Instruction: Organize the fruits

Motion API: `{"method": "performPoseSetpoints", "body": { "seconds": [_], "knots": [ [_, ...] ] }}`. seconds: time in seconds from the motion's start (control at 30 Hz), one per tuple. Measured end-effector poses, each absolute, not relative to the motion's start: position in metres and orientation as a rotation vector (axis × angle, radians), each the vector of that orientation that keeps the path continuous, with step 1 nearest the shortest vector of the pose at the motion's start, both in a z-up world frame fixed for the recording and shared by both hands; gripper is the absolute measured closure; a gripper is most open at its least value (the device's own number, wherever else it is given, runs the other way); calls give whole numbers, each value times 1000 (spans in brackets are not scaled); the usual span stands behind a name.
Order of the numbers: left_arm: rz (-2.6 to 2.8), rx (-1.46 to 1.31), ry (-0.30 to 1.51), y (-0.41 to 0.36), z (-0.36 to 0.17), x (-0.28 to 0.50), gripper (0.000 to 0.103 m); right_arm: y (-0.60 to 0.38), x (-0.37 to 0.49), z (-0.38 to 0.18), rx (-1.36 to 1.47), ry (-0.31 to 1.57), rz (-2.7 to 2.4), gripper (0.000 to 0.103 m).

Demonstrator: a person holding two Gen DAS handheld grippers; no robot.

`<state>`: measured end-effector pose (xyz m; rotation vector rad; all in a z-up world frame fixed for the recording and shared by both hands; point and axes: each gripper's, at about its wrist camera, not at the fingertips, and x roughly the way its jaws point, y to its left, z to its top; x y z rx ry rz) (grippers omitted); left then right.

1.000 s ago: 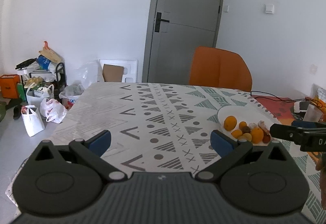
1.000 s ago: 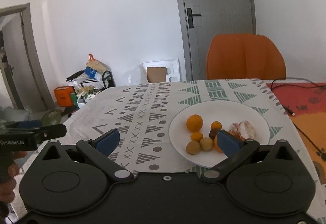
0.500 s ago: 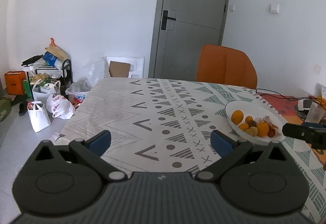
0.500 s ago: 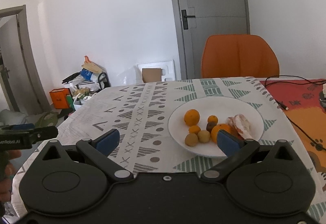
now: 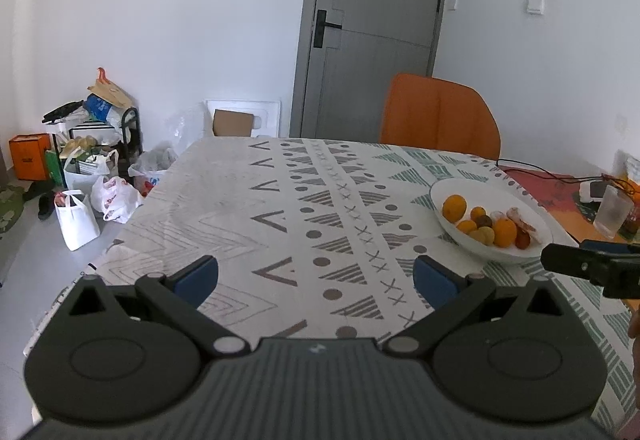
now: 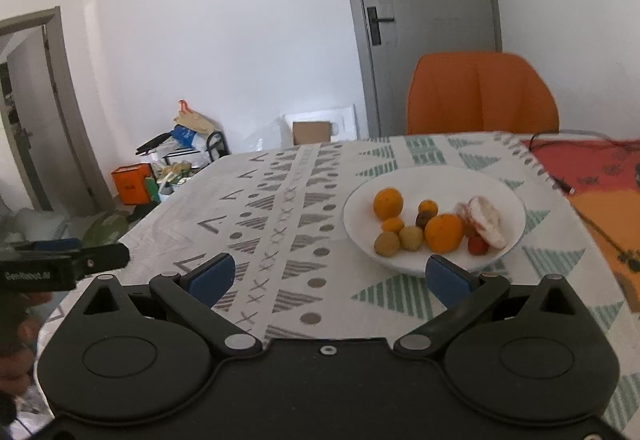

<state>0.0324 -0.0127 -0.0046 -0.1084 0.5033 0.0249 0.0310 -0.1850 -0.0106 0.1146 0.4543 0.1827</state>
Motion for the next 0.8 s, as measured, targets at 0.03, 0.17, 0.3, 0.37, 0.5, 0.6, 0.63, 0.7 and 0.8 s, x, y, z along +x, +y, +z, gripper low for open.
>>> {"method": "performPoseSetpoints", "body": {
  "seconds": [0.03,0.17,0.3,0.37,0.5,0.6,0.63,0.7,0.8],
  "knots": [
    [25,-105,504,-14,-5,33,0,-185,31,-11,110,452,180,0],
    [22,-103,513,-16,-8,34,0,-185,30,-13,95,450,166,0],
    [22,-99,515,-18,-9,34,0,-186,30,-13,99,449,163,0],
    [23,-104,517,-16,-9,34,0,-186,30,-13,95,448,165,0],
    [27,-106,516,-15,-9,34,0,-183,29,-13,83,446,170,0],
    [31,-110,518,-14,-10,34,0,-183,30,-14,81,448,172,0],
    [31,-109,519,-14,-10,34,0,-182,30,-14,80,449,173,0],
    [32,-107,522,-13,-11,34,0,-181,31,-15,79,450,173,0],
    [36,-107,525,-13,-10,35,0,-181,31,-15,76,452,175,0]
  ]
}}
